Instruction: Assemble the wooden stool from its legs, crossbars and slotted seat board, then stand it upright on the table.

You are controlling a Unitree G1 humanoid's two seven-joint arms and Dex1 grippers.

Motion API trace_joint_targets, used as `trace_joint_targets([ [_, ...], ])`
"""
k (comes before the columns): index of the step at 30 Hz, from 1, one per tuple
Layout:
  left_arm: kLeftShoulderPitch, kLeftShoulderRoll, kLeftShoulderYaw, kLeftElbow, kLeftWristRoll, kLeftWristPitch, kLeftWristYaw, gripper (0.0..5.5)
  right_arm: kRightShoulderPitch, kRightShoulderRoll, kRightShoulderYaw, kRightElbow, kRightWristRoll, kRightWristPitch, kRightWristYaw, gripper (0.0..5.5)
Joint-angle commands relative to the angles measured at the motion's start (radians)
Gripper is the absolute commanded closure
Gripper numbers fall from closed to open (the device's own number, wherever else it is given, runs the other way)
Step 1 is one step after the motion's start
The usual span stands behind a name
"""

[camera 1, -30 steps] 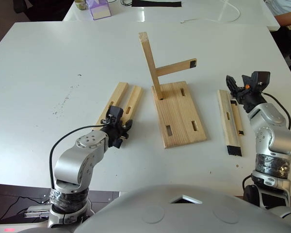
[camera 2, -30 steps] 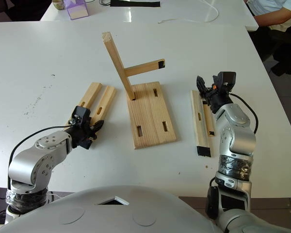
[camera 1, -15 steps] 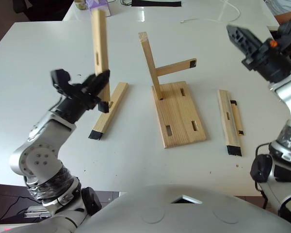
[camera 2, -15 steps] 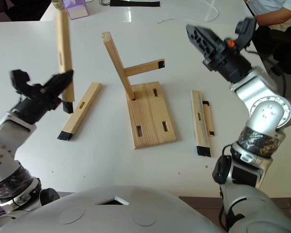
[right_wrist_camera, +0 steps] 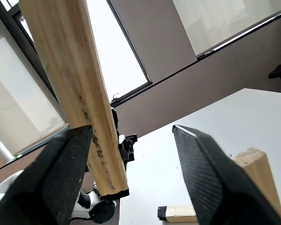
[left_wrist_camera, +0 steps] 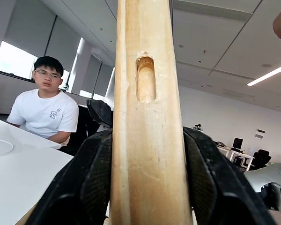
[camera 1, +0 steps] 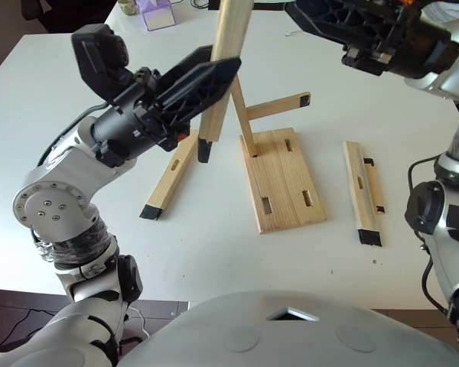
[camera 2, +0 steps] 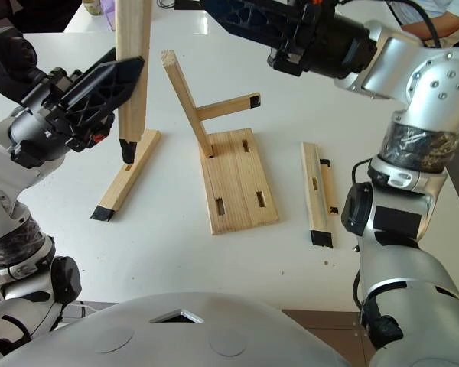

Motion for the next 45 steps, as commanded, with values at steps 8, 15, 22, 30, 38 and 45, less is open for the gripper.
trace_joint_targets([
  [8, 0.034, 0.063, -0.097, 0.010, 0.077, -0.069, -0.085, 3.44, -0.042, -0.009, 0.020, -0.059, 0.018, 0.023, 0.096, 2.36],
  [15, 0.077, 0.080, -0.164, -0.008, 0.143, -0.098, -0.133, 3.44, -0.060, 0.027, 0.003, -0.049, 0.055, 0.026, 0.062, 2.36],
  [22, 0.082, 0.084, -0.180, -0.012, 0.136, -0.118, -0.127, 3.44, -0.063, 0.049, 0.000, -0.055, 0.094, 0.027, 0.007, 2.87],
  [30, 0.086, 0.085, -0.191, -0.014, 0.136, -0.127, -0.112, 3.44, -0.032, 0.065, -0.016, -0.076, 0.125, 0.011, -0.066, 3.31],
  [38, 0.057, 0.100, -0.215, 0.037, 0.219, -0.122, -0.019, 3.44, 0.047, 0.016, -0.019, -0.150, 0.009, -0.088, -0.092, 3.44],
  [45, 0.115, 0.127, -0.203, 0.054, 0.244, -0.115, -0.030, 2.84, 0.078, -0.053, -0.048, -0.114, -0.114, -0.187, -0.026, 3.44],
])
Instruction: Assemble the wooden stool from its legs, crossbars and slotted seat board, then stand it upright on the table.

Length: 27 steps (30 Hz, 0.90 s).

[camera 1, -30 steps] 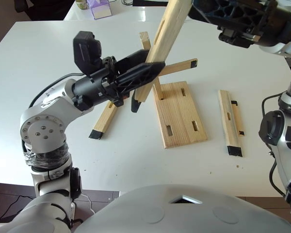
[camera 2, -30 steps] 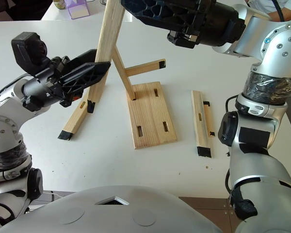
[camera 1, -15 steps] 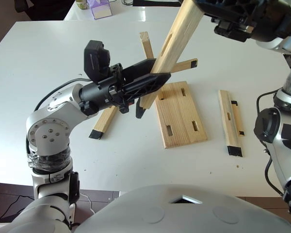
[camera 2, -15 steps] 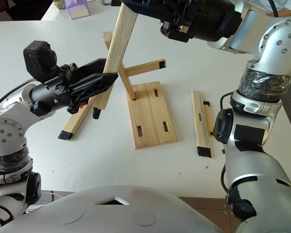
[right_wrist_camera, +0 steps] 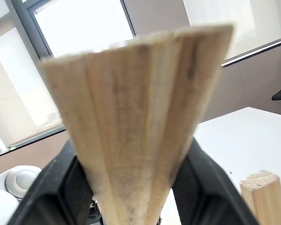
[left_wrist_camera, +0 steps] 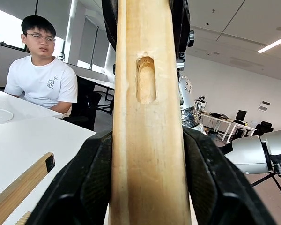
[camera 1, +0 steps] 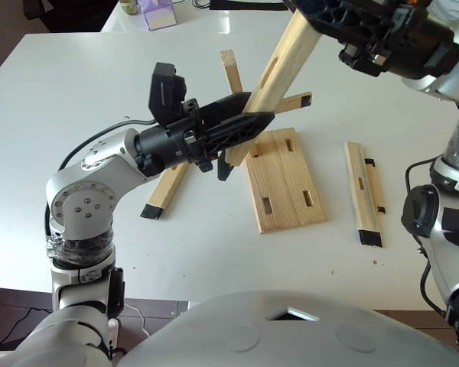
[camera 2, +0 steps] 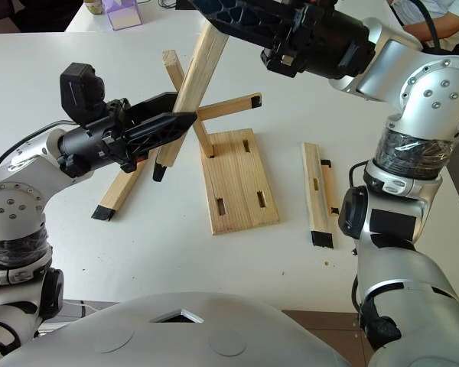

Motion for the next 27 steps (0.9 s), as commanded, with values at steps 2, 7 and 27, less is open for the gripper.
trace_joint_targets([
  [2, 0.049, 0.045, 0.022, 0.042, 0.038, 0.014, 0.019, 2.45, 0.011, -0.080, -0.042, 0.002, -0.083, -0.073, 0.003, 3.45],
  [7, 0.069, 0.134, -0.002, 0.032, 0.159, -0.013, -0.053, 2.23, 0.070, -0.147, 0.005, -0.069, -0.173, -0.128, 0.096, 3.45],
  [27, -0.121, 0.167, -0.668, 0.090, 1.065, -0.242, -0.123, 2.23, 0.249, -0.288, 0.151, 0.138, -0.784, -0.741, 0.370, 3.45],
])
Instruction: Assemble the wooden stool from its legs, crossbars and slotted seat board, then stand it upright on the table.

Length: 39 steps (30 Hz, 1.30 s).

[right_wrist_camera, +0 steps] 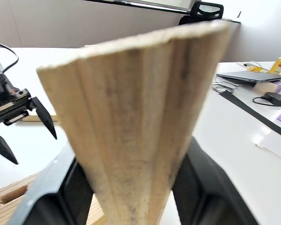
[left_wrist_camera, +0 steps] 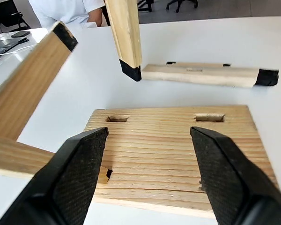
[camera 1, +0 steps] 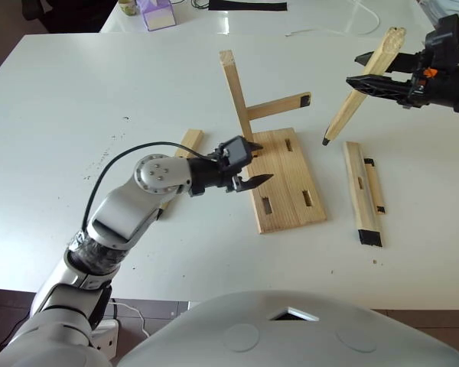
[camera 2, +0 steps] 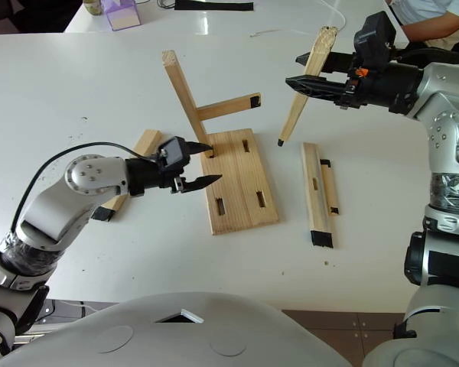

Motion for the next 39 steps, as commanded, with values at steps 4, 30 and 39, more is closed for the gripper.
trace_joint_targets([
  [4, -0.144, 0.017, -0.159, 0.206, 0.198, -0.118, -0.160, 2.23, -0.004, 0.101, -0.012, 0.026, -0.061, -0.070, -0.123, 3.45],
  [30, -0.328, -0.253, -0.259, 0.269, 0.118, 0.580, -0.066, 2.23, 0.068, 0.268, -0.097, -0.093, -0.017, -0.011, -0.390, 3.45],
  [39, -0.333, -0.110, -0.382, 0.205, 0.147, 0.538, -0.099, 2.23, 0.097, 0.290, -0.125, -0.141, 0.011, 0.016, -0.434, 3.45],
])
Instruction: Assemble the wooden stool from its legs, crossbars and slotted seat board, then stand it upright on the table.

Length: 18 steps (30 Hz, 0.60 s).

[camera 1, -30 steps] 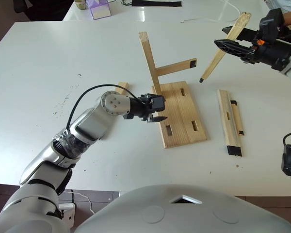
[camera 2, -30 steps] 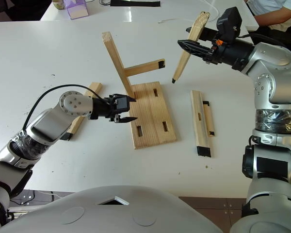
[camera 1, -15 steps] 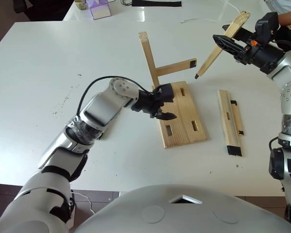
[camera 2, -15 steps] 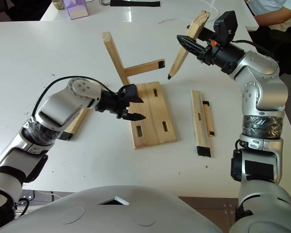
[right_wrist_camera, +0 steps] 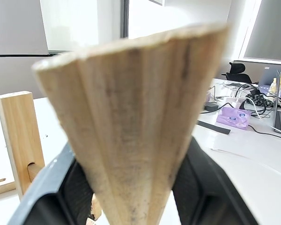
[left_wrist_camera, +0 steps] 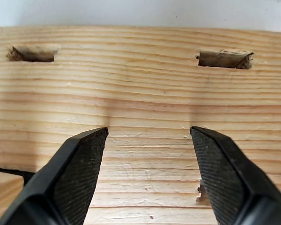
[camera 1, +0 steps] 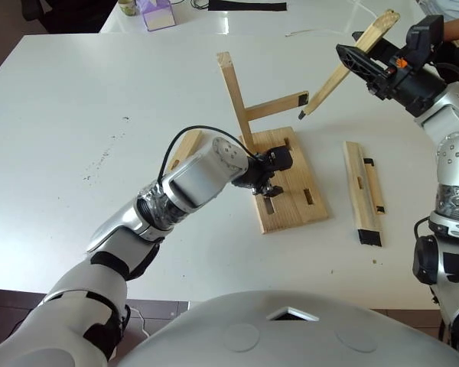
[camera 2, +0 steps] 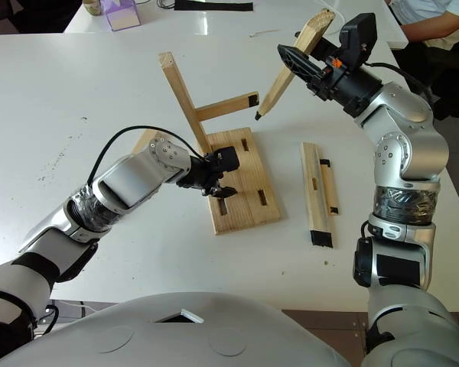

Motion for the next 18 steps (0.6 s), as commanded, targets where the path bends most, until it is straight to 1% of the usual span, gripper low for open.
trace_joint_targets([
  [1, 0.019, 0.153, -0.066, -0.040, 0.006, 0.009, -0.073, 2.23, 0.017, 0.005, -0.025, -0.033, 0.018, 0.019, -0.024, 3.45],
  [5, 0.026, 0.260, -0.056, -0.070, 0.000, -0.006, -0.124, 2.23, 0.042, 0.008, -0.040, -0.058, 0.030, 0.026, -0.036, 3.45],
  [8, 0.033, 0.303, -0.042, -0.069, 0.000, -0.022, -0.143, 2.23, 0.072, 0.007, -0.040, -0.083, 0.039, 0.038, -0.034, 3.45],
  [13, 0.041, 0.284, -0.014, -0.068, -0.010, -0.019, -0.131, 2.23, 0.151, -0.019, -0.060, -0.183, 0.114, 0.104, -0.003, 3.45],
  [16, 0.056, 0.251, 0.008, -0.074, -0.019, -0.007, -0.106, 2.23, 0.227, -0.061, -0.104, -0.279, 0.190, 0.154, 0.039, 3.45],
  [18, 0.069, 0.239, 0.026, -0.080, -0.023, 0.000, -0.090, 2.23, 0.264, -0.075, -0.154, -0.334, 0.274, 0.194, 0.053, 3.45],
])
